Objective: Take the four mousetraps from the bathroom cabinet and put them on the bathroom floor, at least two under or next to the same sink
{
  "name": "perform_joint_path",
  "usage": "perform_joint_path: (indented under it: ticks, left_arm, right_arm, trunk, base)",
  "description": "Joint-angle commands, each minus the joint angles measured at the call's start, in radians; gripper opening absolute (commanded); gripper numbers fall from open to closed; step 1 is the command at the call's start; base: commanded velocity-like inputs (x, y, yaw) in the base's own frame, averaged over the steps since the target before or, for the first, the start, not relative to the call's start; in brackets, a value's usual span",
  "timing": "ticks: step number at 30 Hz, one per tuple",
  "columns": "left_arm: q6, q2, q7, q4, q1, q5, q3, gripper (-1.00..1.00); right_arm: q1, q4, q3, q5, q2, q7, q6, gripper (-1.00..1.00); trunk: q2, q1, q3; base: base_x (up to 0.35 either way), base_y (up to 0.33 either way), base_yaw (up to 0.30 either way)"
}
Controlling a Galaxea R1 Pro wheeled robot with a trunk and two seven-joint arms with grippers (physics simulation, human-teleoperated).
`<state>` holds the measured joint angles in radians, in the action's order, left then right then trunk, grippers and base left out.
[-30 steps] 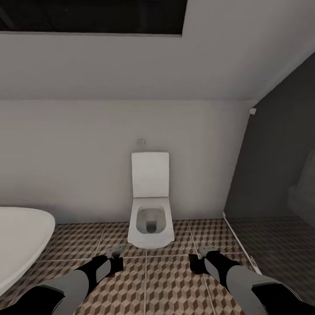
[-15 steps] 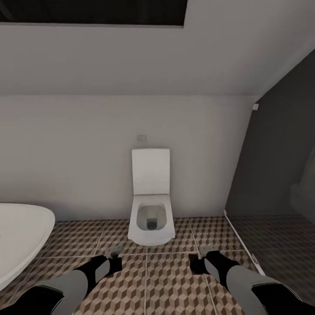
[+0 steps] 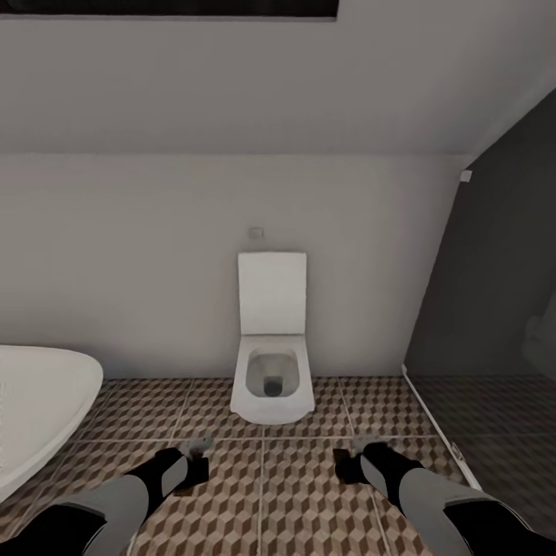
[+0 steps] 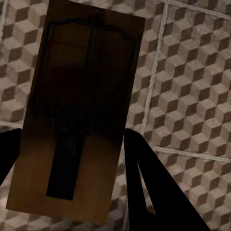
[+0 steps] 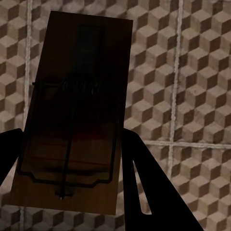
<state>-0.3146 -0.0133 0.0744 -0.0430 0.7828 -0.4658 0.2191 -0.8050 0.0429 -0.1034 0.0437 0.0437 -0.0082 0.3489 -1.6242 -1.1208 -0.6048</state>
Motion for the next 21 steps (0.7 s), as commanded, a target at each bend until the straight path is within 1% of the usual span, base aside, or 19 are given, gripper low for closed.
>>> perform_joint_path:
  ticks: [1,7,14,21]
  left_arm:
    - [-0.023,0.001,0.005,-0.004,0.001,-0.007,0.008,-1.00]
    - [-0.053,0.002,0.005,-0.006,0.001,-0.007,0.008,-1.00]
    - [-0.124,0.002,0.005,-0.008,0.003,-0.007,0.008,-1.00]
    - [-0.145,0.001,0.005,-0.009,0.005,-0.008,0.008,-1.00]
  right_arm:
    - [0.000,0.002,-0.007,0.008,0.000,0.000,0.007,-1.00]
    - [-0.001,0.003,-0.006,0.010,-0.002,-0.001,0.028,-1.00]
    - [-0.007,0.003,-0.004,0.012,-0.003,-0.001,0.105,-1.00]
    - [-0.009,0.004,-0.003,0.013,-0.003,-0.001,0.125,-1.00]
  trunk:
    - [-0.008,-0.004,-0.006]
    - [-0.050,-0.027,-0.034]
    - [-0.099,-0.054,-0.067]
    - [-0.148,-0.081,-0.100]
  base:
    - [0.000,0.000,0.087]
    - [0.000,0.000,0.091]
    - [0.000,0.000,0.095]
    - [0.000,0.000,0.096]
